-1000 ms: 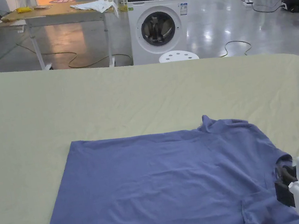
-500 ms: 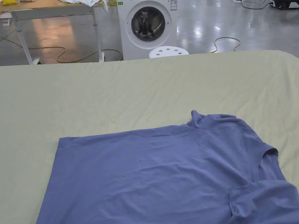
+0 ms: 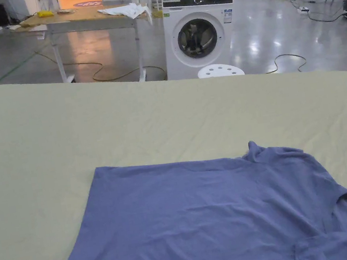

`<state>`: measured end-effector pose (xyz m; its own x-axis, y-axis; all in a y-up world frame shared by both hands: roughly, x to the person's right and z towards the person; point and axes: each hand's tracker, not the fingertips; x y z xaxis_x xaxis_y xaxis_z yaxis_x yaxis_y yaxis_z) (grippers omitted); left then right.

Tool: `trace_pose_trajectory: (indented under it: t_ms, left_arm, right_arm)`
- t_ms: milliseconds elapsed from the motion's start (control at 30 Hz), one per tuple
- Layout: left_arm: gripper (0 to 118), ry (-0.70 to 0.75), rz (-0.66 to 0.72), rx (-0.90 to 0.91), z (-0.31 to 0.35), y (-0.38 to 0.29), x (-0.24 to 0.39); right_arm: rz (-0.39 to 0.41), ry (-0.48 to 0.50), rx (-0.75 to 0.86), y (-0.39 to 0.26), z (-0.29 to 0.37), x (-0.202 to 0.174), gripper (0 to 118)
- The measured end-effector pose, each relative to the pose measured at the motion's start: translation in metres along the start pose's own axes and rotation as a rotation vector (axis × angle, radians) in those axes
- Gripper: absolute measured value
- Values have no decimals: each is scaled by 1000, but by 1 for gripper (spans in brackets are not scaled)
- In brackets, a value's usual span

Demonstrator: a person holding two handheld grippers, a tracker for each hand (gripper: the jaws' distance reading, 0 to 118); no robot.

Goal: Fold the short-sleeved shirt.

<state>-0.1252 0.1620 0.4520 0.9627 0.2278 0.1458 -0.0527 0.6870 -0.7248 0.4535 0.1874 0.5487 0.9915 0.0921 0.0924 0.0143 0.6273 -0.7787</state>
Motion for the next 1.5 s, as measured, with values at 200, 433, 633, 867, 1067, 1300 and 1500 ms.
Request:
trace_pose_trajectory:
  t_ms: [200,433,633,867,1067,1300,1500]
  left_arm:
    - [2,-4,-32,123,-12,40,-4]
    - [2,18,5,125,-68,99,-4]
    - [2,71,7,14,-140,120,-4]
    - [3,79,3,-48,-196,123,-15]
    - [58,116,-24,29,-174,133,-14]
    - [59,43,-77,330,-112,142,24]
    - [36,78,-166,585,-63,124,70]
  right_arm:
    - [-3,1,91,56,-5,8,9]
    - [-20,4,110,125,-72,10,10]
    - [-14,-25,9,153,-151,7,10]
    - [-50,-31,-47,144,-192,8,20]
    - [-72,-79,133,146,-154,2,62]
    - [-154,-95,498,148,-84,-34,65]
    - [-150,-126,736,134,-48,-73,63]
